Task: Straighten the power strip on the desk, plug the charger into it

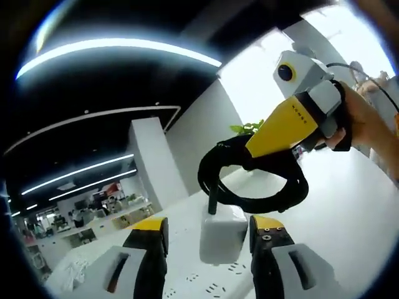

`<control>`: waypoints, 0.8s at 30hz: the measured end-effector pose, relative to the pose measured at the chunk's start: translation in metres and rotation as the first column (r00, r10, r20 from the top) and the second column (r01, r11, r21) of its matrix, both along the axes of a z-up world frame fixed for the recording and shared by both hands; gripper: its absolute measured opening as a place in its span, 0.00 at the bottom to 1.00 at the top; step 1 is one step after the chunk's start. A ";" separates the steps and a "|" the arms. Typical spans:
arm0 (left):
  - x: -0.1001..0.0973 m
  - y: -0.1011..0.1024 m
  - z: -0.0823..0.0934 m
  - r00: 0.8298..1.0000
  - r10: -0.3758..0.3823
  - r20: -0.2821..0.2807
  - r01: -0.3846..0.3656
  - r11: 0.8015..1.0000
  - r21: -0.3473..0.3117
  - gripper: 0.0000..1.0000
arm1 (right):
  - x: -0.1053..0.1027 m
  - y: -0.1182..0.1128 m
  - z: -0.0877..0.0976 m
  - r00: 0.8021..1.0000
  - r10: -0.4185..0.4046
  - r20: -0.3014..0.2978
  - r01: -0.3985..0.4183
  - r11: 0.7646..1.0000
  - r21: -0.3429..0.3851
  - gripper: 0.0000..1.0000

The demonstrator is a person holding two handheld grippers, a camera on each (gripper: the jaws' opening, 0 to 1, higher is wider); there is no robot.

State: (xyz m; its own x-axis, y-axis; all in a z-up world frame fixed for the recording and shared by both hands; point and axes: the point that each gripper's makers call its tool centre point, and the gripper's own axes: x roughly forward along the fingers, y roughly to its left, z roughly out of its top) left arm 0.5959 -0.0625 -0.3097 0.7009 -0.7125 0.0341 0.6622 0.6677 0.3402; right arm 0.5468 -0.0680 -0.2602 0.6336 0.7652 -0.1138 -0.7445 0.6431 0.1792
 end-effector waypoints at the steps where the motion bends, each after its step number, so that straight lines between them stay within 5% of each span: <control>1: 0.000 -0.001 -0.001 1.000 0.000 0.002 0.000 1.000 0.007 0.47 | 0.000 0.000 0.000 1.000 -0.002 0.000 0.002 1.000 0.000 0.05; 9: -0.002 -0.005 -0.003 1.000 -0.023 0.004 0.023 0.999 0.035 0.29 | 0.000 0.003 -0.002 1.000 -0.001 -0.003 0.001 1.000 0.008 0.05; 16: 0.000 -0.008 -0.007 0.998 -0.055 0.008 0.054 0.996 0.073 0.27 | 0.004 0.002 -0.004 1.000 -0.015 -0.010 0.015 1.000 0.003 0.05; 24: 0.004 -0.015 -0.021 0.981 -0.182 -0.069 0.190 0.974 0.121 0.26 | 0.012 -0.001 -0.014 0.999 -0.045 -0.019 0.045 0.999 -0.029 0.05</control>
State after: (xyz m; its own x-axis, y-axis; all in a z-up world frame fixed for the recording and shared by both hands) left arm 0.5997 -0.0772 -0.3308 0.5539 -0.8264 -0.1012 0.7915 0.4848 0.3722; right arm 0.5591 -0.0687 -0.2740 0.6648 0.7321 -0.1484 -0.7111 0.6811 0.1747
